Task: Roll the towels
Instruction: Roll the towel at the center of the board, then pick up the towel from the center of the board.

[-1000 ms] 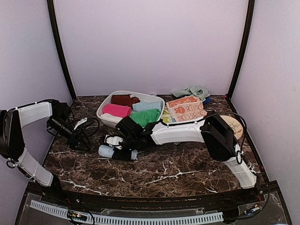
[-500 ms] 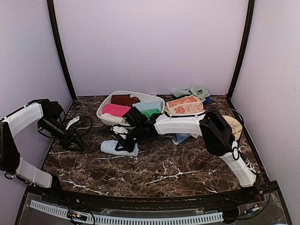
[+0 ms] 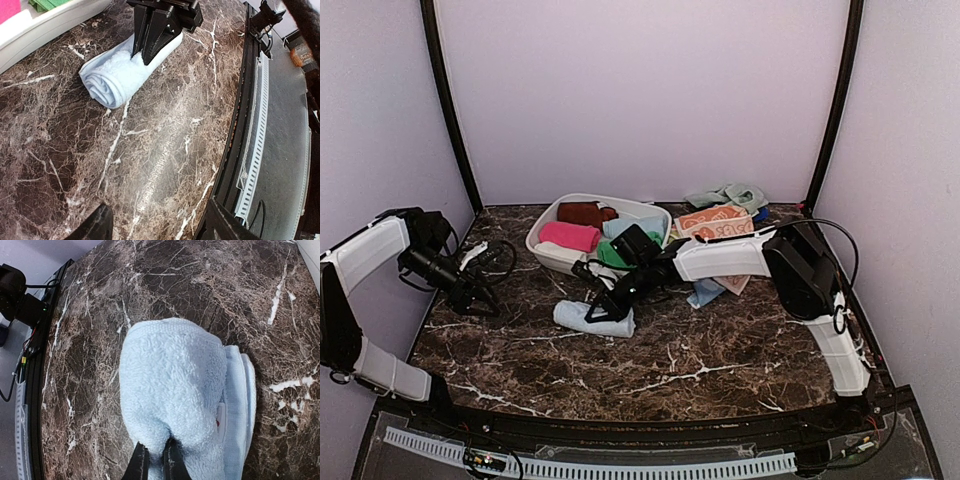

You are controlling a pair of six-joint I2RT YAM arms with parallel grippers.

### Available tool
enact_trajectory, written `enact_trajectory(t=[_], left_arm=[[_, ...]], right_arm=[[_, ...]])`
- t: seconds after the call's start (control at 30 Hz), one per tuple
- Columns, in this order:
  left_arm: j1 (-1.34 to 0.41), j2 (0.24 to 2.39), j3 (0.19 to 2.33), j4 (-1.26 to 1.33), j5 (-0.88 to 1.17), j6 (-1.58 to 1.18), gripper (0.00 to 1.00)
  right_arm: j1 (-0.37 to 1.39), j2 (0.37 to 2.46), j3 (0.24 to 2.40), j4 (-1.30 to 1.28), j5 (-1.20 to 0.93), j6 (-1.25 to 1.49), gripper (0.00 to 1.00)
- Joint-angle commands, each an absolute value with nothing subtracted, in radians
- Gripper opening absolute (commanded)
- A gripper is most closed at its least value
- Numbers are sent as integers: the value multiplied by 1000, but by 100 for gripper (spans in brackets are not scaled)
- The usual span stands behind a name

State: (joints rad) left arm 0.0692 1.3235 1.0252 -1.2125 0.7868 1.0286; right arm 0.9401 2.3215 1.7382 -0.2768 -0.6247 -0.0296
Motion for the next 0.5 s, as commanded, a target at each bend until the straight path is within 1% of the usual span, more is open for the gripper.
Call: enact_trajectory(t=[0.0,0.13,0.27,0.37,0.47], left_arm=[[74,1314,998,-1228,792,1030,65],[74,1337,1017,-1220,785,1028,63],[74,1351,1015,-1205,804,1022,61],[74,1348,1010,-1202,801,1027,61],[74,1345,1011,-1202,788,1029,60]], right_arm=[[951,2333,1697,-347,-668,52,0],[913,2300,1754,-354,-706,86,0],[855,2230,1789,-288,-755,168,0],[815,2194,1879,-328,-751,153,0],[768,2182,2003,-369,-689,133,0]])
